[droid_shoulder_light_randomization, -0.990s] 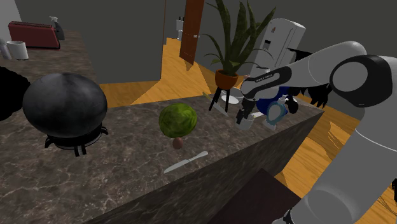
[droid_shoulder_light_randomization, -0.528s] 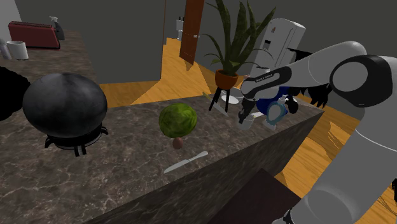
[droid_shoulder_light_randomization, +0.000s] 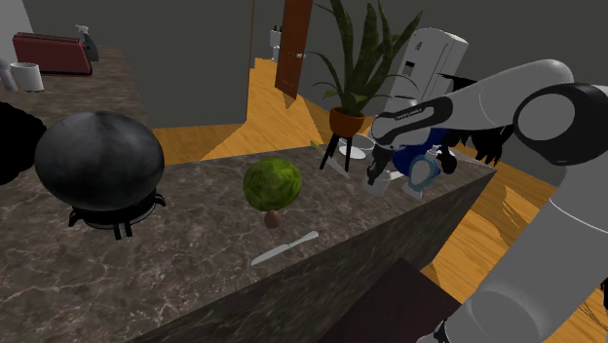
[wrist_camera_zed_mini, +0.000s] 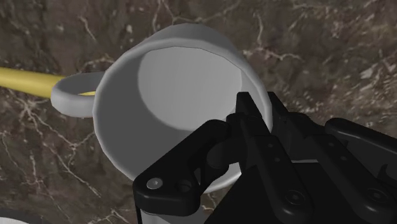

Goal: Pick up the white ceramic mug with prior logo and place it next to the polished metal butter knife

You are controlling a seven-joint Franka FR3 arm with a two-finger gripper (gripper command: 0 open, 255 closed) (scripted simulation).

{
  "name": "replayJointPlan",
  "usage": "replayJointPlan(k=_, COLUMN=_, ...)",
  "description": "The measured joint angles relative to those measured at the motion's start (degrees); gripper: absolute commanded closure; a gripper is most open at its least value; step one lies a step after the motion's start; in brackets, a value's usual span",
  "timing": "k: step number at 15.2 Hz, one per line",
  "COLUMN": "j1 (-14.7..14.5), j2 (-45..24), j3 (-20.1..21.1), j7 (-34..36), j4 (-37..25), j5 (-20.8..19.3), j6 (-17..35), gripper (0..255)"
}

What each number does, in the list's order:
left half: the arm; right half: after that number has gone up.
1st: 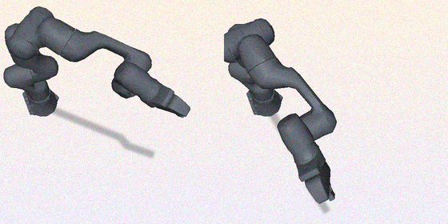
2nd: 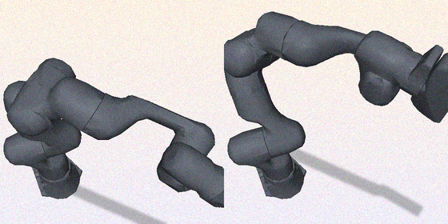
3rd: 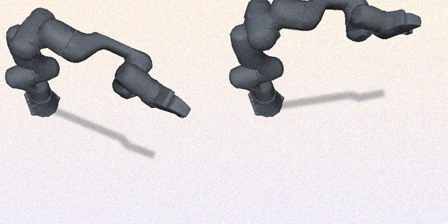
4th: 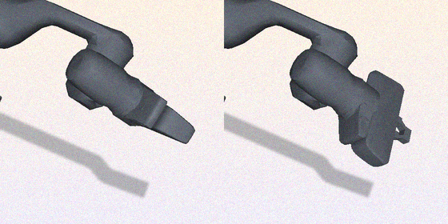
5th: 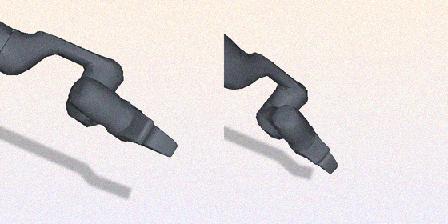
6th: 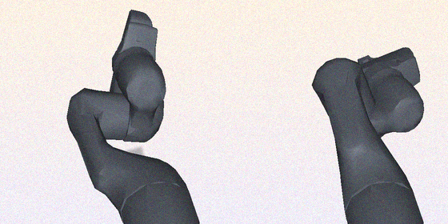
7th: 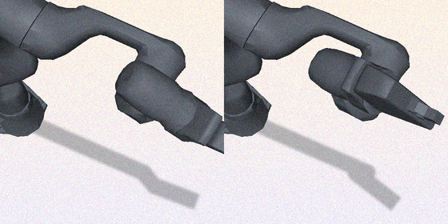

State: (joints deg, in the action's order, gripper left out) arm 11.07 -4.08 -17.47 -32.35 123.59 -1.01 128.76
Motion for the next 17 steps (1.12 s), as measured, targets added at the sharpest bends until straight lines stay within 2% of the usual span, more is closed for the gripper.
replayJointPlan(k=17, j1=-0.3, j2=5.1, j3=0.1, j7=0.9, j4=-7.6, j5=-1.6, j6=-12.5, gripper=255)
